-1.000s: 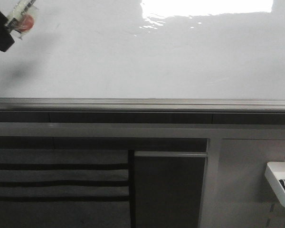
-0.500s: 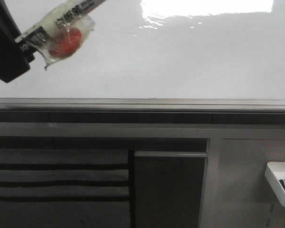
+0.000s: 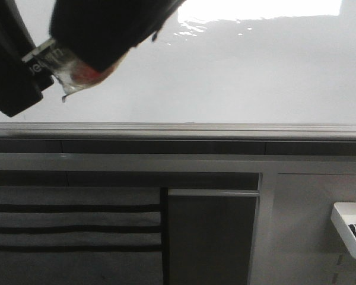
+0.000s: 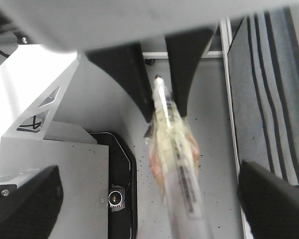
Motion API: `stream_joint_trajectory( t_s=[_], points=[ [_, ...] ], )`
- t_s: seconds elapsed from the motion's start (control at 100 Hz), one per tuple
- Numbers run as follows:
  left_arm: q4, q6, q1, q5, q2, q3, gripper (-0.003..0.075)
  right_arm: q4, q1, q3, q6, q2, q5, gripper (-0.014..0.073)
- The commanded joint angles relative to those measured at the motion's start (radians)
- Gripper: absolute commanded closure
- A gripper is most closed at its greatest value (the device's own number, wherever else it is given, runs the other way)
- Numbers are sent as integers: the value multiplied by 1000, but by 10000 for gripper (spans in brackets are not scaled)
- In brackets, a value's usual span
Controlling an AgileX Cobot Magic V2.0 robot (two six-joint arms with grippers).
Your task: Write number 3 on whiteboard
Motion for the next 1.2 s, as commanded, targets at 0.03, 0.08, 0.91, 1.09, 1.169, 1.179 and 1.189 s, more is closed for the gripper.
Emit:
stream_joint_trajectory(
  t_s=[0.03, 0.08, 0.91, 1.09, 1.169, 1.179, 1.189],
  points=[
    [-33, 0, -9, -29, -23, -35, 738, 31, 4, -33, -17, -12, -51, -7],
    [-33, 0, -9, -29, -23, -35, 738, 31, 4, -33, -17, -10, -50, 44],
    [-33, 0, -9, -34, -23, -35, 738, 33, 4, -35, -17, -25, -39, 454],
    [-33, 0, -9, -34, -23, -35, 738, 49, 4, -35, -17, -25, -38, 506],
    [-33, 0, -9, -34, -23, -35, 738, 49, 4, -35, -17, -25, -37, 506],
    [-33, 0, -9, -34, -23, -35, 738, 49, 4, -35, -17, -25, -37, 506],
    [-33, 0, -9, -34, -23, -35, 738, 49, 4, -35, -17, -25, -37, 506]
  ],
)
